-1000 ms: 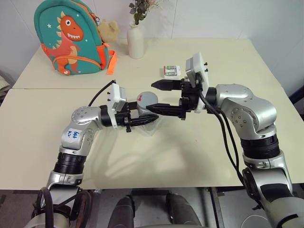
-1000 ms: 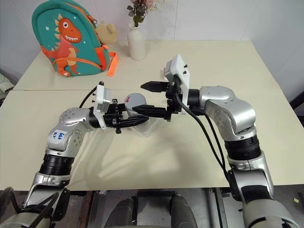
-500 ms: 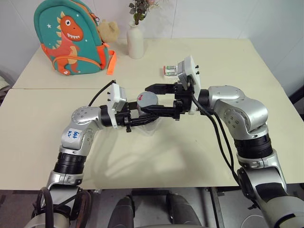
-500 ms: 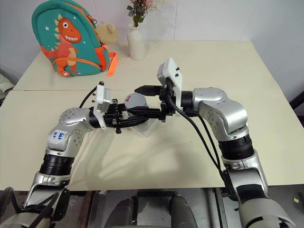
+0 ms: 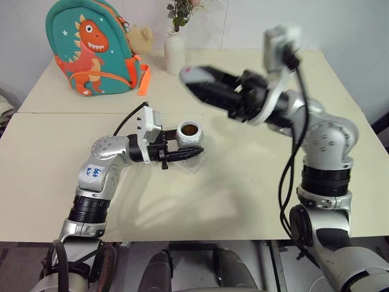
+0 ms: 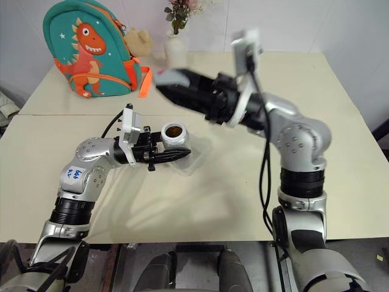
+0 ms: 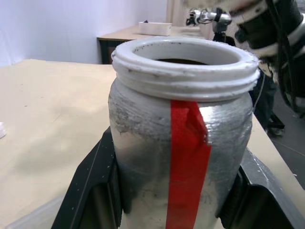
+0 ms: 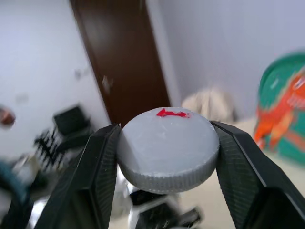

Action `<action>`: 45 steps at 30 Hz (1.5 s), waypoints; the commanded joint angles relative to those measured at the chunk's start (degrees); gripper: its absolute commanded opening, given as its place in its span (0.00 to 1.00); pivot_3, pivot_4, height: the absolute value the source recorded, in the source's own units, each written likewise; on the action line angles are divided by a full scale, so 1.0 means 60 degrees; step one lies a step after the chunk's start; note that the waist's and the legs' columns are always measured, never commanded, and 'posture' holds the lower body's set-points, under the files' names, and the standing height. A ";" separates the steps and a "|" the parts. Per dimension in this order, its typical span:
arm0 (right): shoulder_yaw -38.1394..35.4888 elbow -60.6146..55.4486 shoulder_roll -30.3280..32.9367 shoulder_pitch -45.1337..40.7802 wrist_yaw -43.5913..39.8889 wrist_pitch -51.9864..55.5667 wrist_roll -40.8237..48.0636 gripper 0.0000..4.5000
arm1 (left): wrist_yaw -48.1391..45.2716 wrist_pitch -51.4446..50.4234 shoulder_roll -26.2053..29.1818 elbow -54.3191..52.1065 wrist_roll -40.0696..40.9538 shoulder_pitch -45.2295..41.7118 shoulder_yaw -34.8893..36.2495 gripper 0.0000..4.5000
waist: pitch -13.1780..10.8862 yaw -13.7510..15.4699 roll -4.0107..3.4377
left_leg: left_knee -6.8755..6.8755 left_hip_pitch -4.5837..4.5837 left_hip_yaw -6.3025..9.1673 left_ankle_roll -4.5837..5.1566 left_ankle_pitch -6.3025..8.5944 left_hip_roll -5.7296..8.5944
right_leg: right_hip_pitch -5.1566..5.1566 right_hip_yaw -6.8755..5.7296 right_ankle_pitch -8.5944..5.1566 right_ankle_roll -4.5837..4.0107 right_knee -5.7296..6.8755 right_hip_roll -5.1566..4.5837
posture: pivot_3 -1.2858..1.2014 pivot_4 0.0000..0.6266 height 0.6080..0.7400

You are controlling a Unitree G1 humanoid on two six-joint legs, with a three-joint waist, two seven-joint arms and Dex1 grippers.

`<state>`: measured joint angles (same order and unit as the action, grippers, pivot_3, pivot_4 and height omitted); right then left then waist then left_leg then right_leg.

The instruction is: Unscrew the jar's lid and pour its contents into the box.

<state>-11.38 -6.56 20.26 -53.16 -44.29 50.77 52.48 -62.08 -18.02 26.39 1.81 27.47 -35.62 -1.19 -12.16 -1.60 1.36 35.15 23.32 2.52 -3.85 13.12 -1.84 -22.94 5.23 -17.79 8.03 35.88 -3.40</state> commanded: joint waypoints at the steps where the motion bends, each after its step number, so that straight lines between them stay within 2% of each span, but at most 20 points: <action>1: -0.0525 -0.0133 0.0629 0.0500 0.0289 -0.0804 -0.0616 0.56 | -0.0028 0.0097 0.0141 -0.0336 0.0062 0.0009 0.0153 0.44 | 0.0000 -0.0011 0.0000 | 0.0000 0.0001 -0.0003 0.0000 0.0000 0.0000 | 0.0000 0.0001 0.0000 0.0000 0.0000 0.0000 | 0.52 0.24 1.00; 6: -0.0586 0.0190 0.1936 0.2412 0.0270 -0.2877 -0.2663 0.56 | -0.0029 0.0033 0.0351 -0.0265 0.0188 0.0004 0.0390 0.44 | 0.0000 -0.0002 0.0000 | -0.0006 0.0007 -0.0006 0.0004 0.0002 0.0001 | -0.0001 0.0001 -0.0001 0.0002 -0.0017 0.0001 | 0.52 0.24 1.00; 9: -0.0257 0.0750 0.2646 0.4217 -0.0144 -0.4855 -0.4324 0.56 | -0.0142 -0.0064 0.0527 -0.0163 0.0312 -0.0005 0.0589 0.44 | 0.0000 -0.0005 0.0001 | -0.0007 0.0008 -0.0013 0.0008 0.0005 0.0002 | -0.0001 0.0005 -0.0004 0.0007 -0.0022 0.0001 | 0.52 0.24 1.00; 12: 0.0017 0.1665 0.2482 0.5313 -0.0296 -0.6331 -0.5123 0.56 | -0.0190 -0.0072 0.0572 -0.0013 0.0316 -0.0055 0.0674 0.44 | 0.0000 -0.0076 0.0000 | -0.0008 -0.0001 -0.0020 0.0012 0.0007 0.0003 | 0.0001 0.0013 -0.0009 0.0013 -0.0021 0.0004 | 0.52 0.24 1.00; 15: 0.0014 0.2362 0.2090 0.5597 -0.0277 -0.6931 -0.5227 0.56 | -0.0174 -0.0079 0.0539 0.0060 0.0294 -0.0130 0.0680 0.44 | -0.0001 -0.0241 -0.0001 | -0.0001 -0.0013 -0.0040 0.0009 0.0004 0.0004 | 0.0001 0.0033 -0.0007 0.0016 0.0003 0.0005 | 0.52 0.24 1.00; 20: -0.0240 0.3179 0.1534 0.5549 -0.0008 -0.7074 -0.4984 0.56 | -0.0242 -0.0153 0.0530 0.0062 0.0355 -0.0183 0.0695 0.44 | -0.0001 -0.0272 -0.0001 | 0.0002 -0.0027 -0.0032 0.0008 -0.0020 0.0006 | 0.0012 0.0045 0.0007 0.0022 0.0019 0.0013 | 0.52 0.24 1.00; 26: -0.0283 0.3141 0.1590 0.5513 -0.0404 -0.6729 -0.4651 1.00 | -0.0247 -0.0222 0.0577 0.0022 0.0373 -0.0207 0.0769 0.44 | -0.0001 -0.0254 -0.0002 | 0.0002 -0.0023 -0.0030 0.0007 -0.0022 0.0011 | 0.0015 0.0048 0.0011 0.0029 0.0013 0.0011 | 0.52 0.24 1.00; 33: -0.0223 0.1538 0.2066 0.5446 -0.0785 -0.5620 -0.3978 1.00 | -0.0338 -0.0327 0.0905 -0.0133 0.0489 -0.0076 0.0991 0.44 | -0.0003 -0.0257 -0.0005 | 0.0002 -0.0024 -0.0028 0.0007 -0.0022 0.0010 | 0.0015 0.0049 0.0011 0.0029 0.0016 0.0012 | 0.52 0.24 1.00; 37: 0.0341 -0.0955 0.3459 0.4585 -0.1577 -0.3677 -0.3075 1.00 | -0.0595 -0.0594 0.1817 -0.0276 0.0536 0.0202 0.1399 0.44 | -0.0019 -0.0326 -0.0030 | 0.0000 -0.0024 -0.0026 0.0007 -0.0022 0.0008 | 0.0012 0.0052 0.0011 0.0028 0.0018 0.0013 | 0.52 0.24 1.00; 45: 0.1099 -0.1436 0.3827 0.2922 -0.2169 -0.2701 -0.2627 1.00 | -0.0187 -0.0744 0.2882 -0.0271 0.0081 0.0394 0.1636 0.44 | -0.0014 -0.0203 0.0000 | -0.0002 -0.0009 -0.0008 0.0006 -0.0019 0.0011 | 0.0012 0.0031 0.0005 0.0019 0.0000 0.0002 | 0.52 0.24 1.00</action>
<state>-4.33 -13.95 42.44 -33.54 -56.29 34.41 35.56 -63.93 -22.78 42.79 2.30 28.28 -33.05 6.97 -12.24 -2.82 1.36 35.15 23.29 2.47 -3.81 13.01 -1.76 -22.87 5.41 -17.76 8.15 35.86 -3.40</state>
